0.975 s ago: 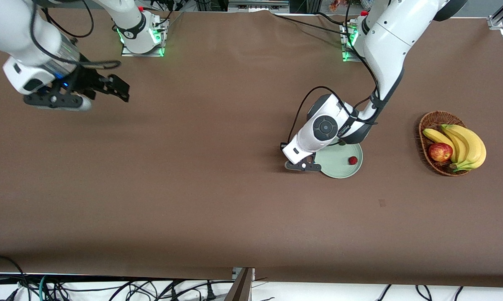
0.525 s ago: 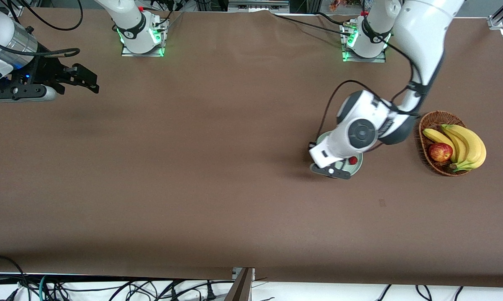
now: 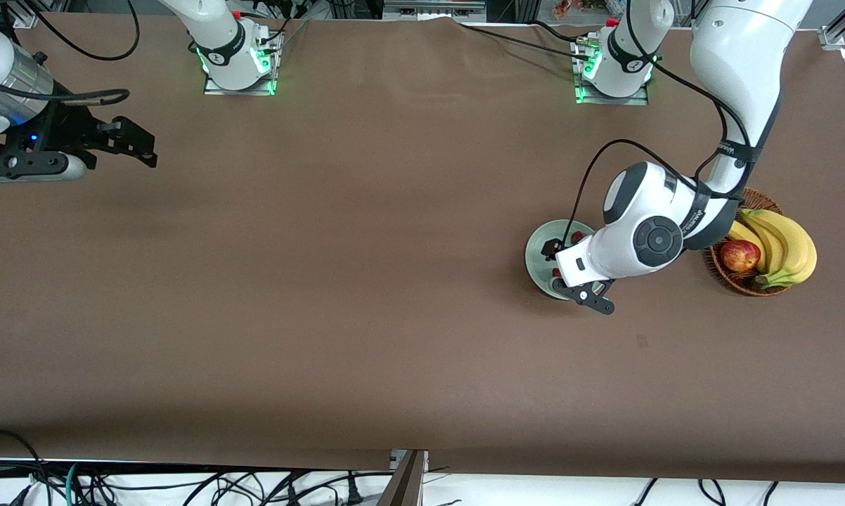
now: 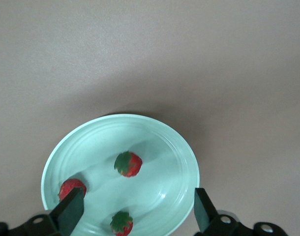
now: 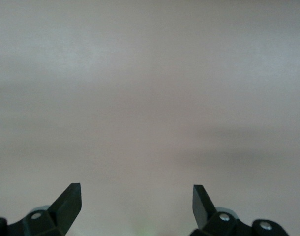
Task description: Collect all strawberries into plate
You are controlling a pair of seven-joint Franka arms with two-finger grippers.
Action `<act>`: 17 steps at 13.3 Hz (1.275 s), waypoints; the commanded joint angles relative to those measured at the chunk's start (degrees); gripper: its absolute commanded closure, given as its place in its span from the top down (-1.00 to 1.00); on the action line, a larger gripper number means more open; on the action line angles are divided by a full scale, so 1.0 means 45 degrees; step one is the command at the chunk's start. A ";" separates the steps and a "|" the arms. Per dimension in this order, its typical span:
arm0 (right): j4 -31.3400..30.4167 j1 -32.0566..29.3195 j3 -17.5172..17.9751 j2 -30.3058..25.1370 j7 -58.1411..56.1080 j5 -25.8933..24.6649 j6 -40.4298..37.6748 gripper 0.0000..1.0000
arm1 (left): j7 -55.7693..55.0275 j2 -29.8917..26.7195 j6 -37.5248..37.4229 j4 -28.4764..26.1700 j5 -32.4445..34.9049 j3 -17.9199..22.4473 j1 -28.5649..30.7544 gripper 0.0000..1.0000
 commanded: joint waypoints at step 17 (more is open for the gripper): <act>0.0771 -0.0479 -0.0143 0.0354 -0.0082 -0.0288 -0.0377 1.00 | 0.0047 -0.3305 -0.7205 0.5573 0.0499 0.3520 0.0352 1.00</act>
